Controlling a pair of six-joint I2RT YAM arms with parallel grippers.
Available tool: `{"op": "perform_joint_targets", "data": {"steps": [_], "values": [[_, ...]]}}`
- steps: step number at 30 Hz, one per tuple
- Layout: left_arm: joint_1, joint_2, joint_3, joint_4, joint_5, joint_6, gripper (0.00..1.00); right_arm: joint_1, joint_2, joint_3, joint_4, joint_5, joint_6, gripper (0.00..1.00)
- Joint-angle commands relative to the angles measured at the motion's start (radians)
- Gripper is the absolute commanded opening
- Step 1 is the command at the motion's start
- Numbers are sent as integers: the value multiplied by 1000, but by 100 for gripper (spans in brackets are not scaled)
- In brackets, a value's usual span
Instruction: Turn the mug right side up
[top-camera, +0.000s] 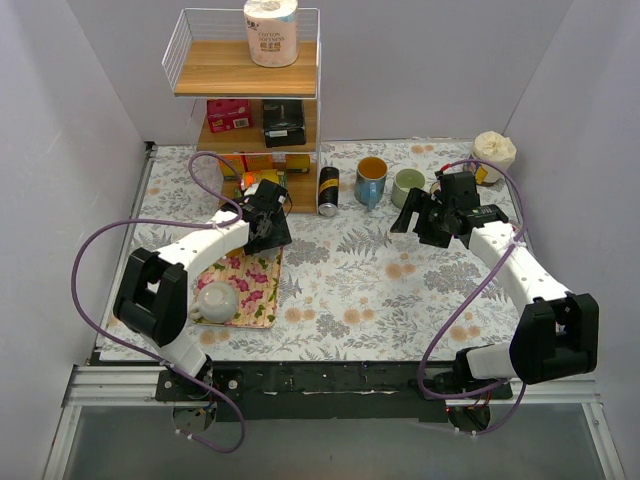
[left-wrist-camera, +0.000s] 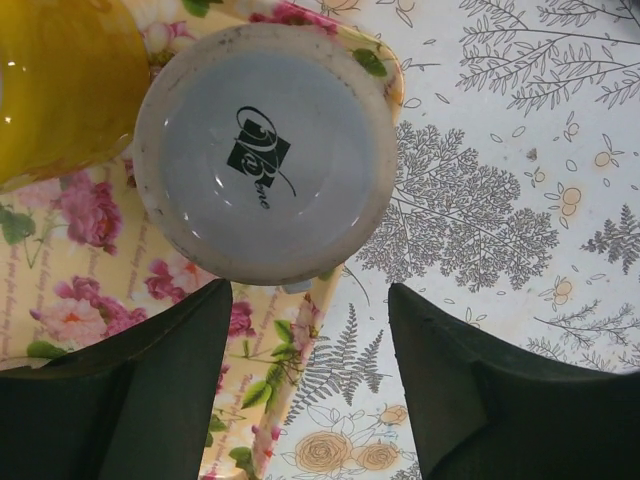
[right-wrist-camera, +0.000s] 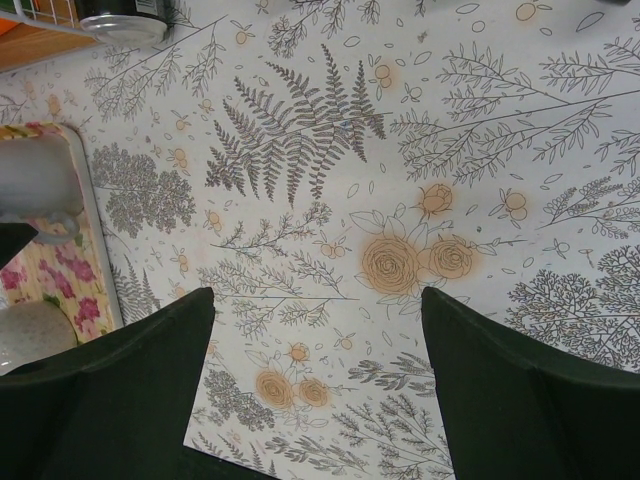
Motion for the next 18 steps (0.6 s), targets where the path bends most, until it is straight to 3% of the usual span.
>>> {"op": "perform_joint_targets", "data": {"steps": [1, 6, 18], "values": [[-12, -13, 8, -7, -73, -85, 60, -4, 8, 13, -5, -16, 5, 90], [-27, 1, -2, 33, -101, -125, 45, -4, 5, 7, -12, -16, 7, 89], [-38, 33, -58, 62, -176, -143, 39, -5, -14, 0, -25, -16, 10, 88]]}}
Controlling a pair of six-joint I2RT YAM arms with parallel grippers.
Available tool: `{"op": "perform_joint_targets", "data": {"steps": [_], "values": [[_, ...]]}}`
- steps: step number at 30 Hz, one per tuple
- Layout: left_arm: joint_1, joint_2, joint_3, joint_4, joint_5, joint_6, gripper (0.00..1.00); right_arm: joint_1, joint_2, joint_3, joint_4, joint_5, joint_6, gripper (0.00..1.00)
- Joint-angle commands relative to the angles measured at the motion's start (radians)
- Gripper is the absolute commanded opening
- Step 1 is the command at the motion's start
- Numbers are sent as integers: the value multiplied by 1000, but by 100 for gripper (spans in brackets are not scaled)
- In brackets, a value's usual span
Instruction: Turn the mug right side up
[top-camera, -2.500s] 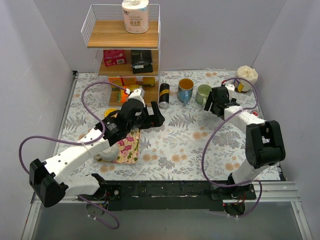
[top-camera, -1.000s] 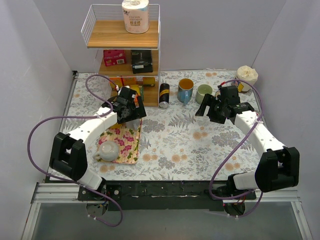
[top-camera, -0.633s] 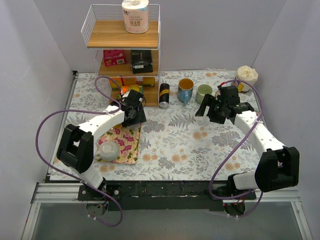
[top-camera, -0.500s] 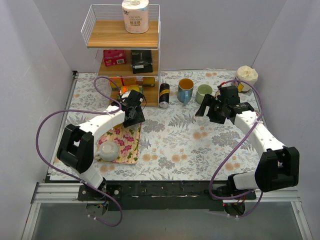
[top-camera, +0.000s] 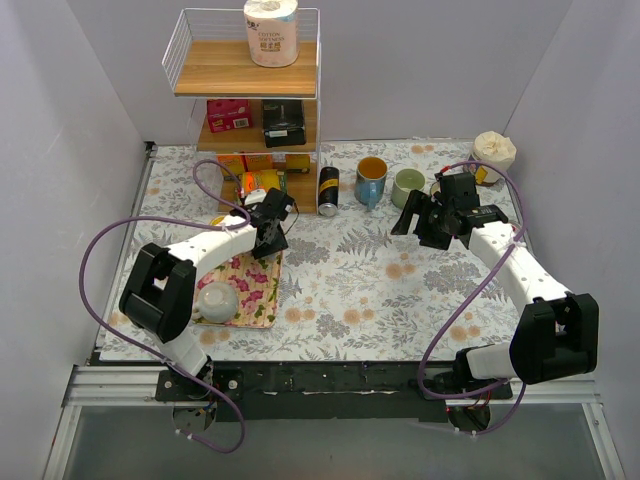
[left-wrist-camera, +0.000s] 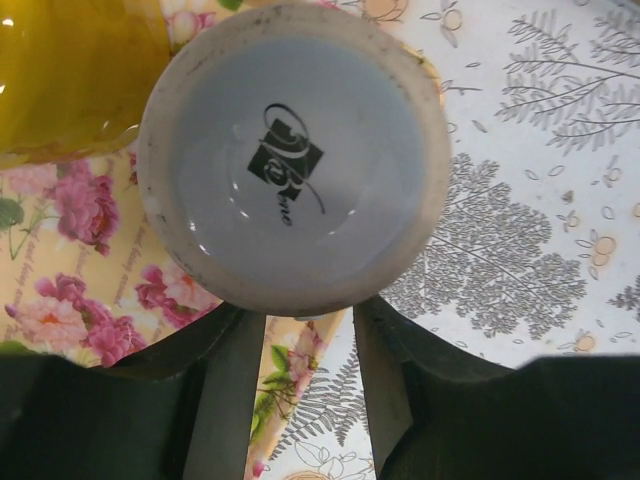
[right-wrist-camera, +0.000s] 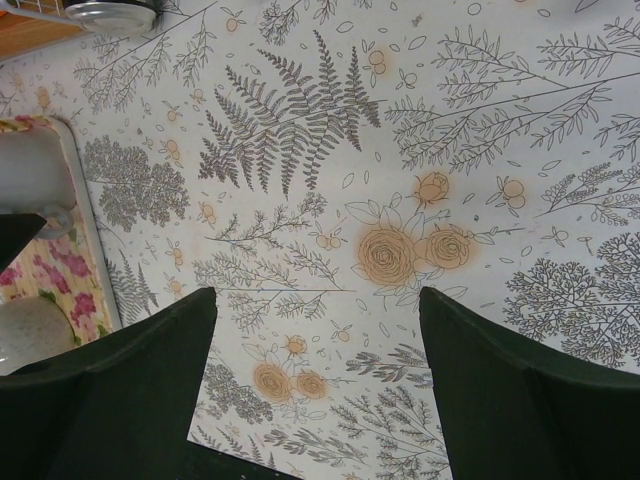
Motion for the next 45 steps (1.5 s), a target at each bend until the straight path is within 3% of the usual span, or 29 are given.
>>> {"op": "perform_joint_targets", "data": {"steps": [1, 27, 29, 33, 36, 45], "values": [[-3, -3, -24, 22, -68, -14, 37, -5, -14, 1, -7, -18, 8, 88], [-23, -69, -75, 65, -162, -40, 22, -4, -48, -22, -8, -24, 11, 87], [-24, -74, -75, 68, -170, -39, 23, -4, -49, -23, -7, -27, 13, 87], [-24, -81, -78, 68, -177, -39, 40, -4, -49, -27, -5, -30, 16, 86], [-24, -82, -79, 70, -181, -37, 42, -4, -49, -28, -7, -32, 19, 86], [-24, -82, -98, 90, -179, -29, 14, -4, -59, -45, -4, -32, 26, 86]]}}
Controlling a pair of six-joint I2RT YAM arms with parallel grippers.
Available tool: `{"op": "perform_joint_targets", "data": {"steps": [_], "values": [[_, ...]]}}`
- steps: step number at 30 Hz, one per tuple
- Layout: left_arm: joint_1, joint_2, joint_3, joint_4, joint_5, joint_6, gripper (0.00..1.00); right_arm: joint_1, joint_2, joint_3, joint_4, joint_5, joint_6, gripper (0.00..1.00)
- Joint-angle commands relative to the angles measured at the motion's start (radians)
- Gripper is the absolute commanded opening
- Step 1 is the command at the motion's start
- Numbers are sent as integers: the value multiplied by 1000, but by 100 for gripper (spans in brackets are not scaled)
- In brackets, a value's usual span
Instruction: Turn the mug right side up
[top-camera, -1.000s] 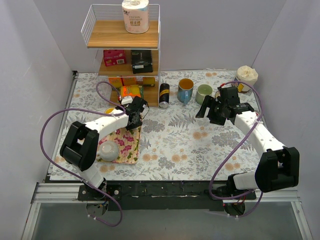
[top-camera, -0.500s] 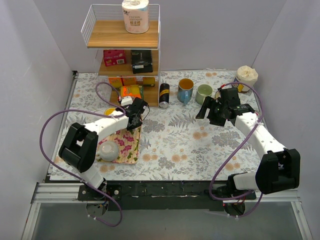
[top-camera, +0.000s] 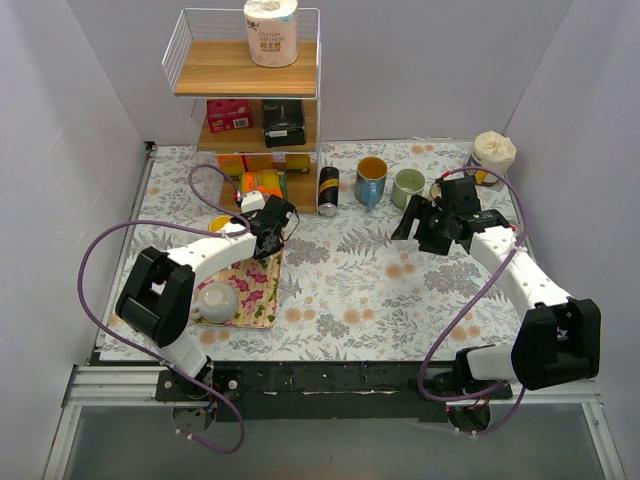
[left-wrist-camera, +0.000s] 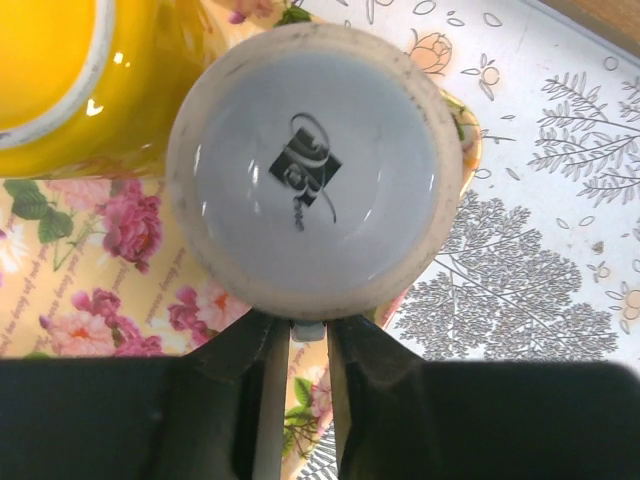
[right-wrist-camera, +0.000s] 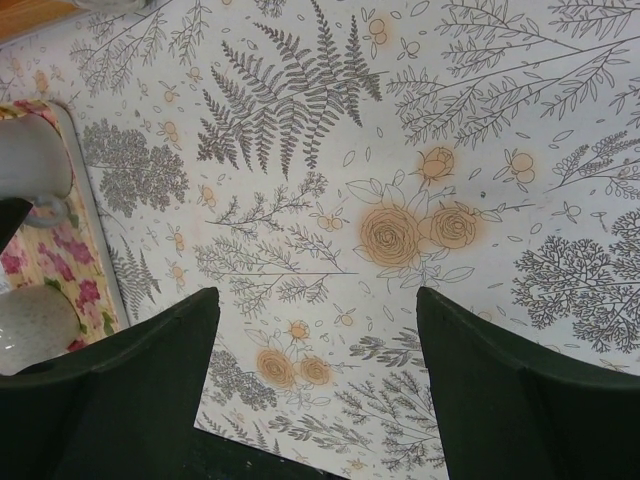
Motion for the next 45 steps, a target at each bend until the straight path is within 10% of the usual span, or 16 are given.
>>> {"op": "perform_joint_targets", "data": {"steps": [1, 13, 21, 32, 45], "values": [[-4, -51, -13, 18, -34, 3, 11, -4, -35, -16, 3, -13, 6, 86], [-15, -219, 103, -55, 182, 5, 0, -4, -97, -51, 91, -200, 27, 99], [-15, -347, 142, 104, 495, -46, 0, 4, -176, -242, 621, -576, 331, 98], [-16, -406, 79, 651, 843, -271, 0, 185, -246, -181, 936, -447, 523, 94], [-36, -321, 131, 1086, 878, -477, 0, 257, -232, -65, 1045, -200, 533, 79]]}}
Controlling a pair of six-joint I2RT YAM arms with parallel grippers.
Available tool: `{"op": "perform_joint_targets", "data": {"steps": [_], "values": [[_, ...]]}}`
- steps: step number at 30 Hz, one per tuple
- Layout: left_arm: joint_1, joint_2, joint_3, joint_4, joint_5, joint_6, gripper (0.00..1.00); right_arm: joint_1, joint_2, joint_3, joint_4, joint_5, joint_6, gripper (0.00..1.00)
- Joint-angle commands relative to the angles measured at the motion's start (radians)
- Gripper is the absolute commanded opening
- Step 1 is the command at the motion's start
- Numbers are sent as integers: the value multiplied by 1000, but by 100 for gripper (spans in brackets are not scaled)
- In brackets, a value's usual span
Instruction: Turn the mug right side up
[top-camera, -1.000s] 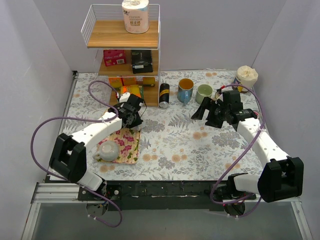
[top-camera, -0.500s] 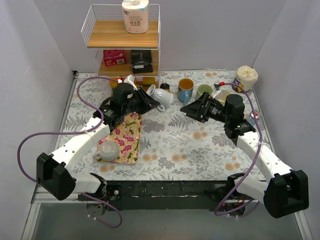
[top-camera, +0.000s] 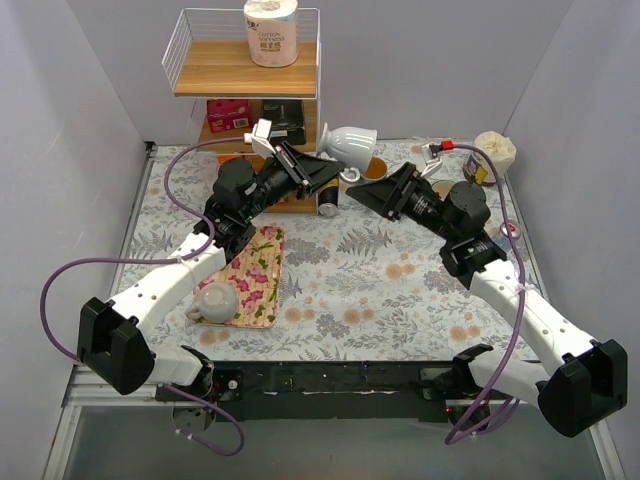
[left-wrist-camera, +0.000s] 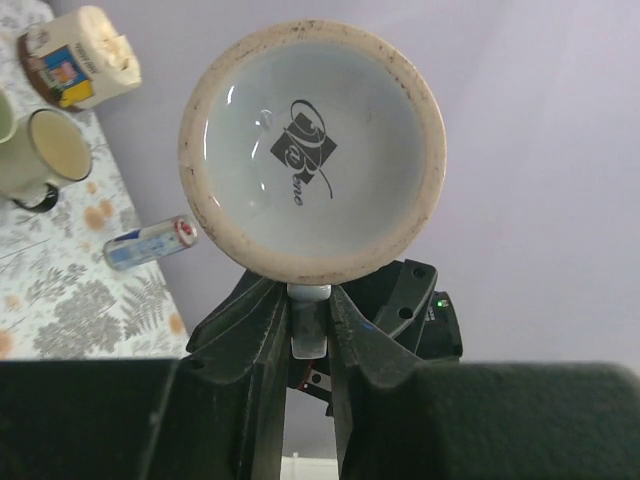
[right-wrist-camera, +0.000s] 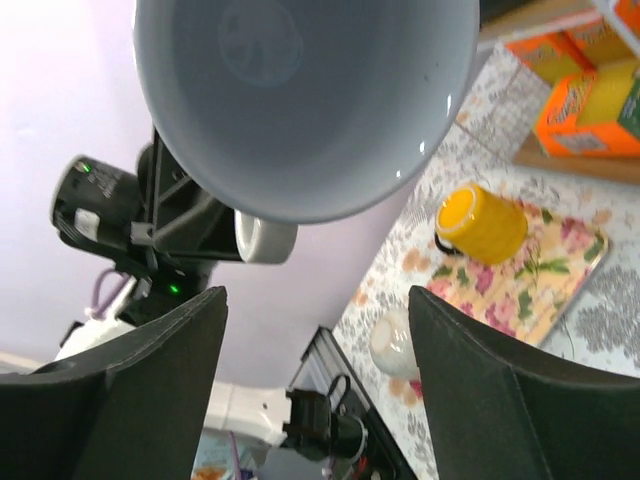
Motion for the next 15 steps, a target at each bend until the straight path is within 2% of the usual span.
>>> {"op": "perform_joint_targets", "data": {"steps": [1, 11, 13, 15], "values": [[-17, -5, 64, 246, 1, -75, 0, 7, 12, 80, 163, 89, 30, 78], [-46, 23, 102, 270, -25, -58, 0, 11, 17, 111, 238, 166, -2, 72], [-48, 24, 104, 263, -22, -39, 0, 11, 22, 120, 231, 183, -1, 68], [-49, 24, 86, 281, -17, -45, 0, 13, 25, 123, 238, 192, -8, 60]]}}
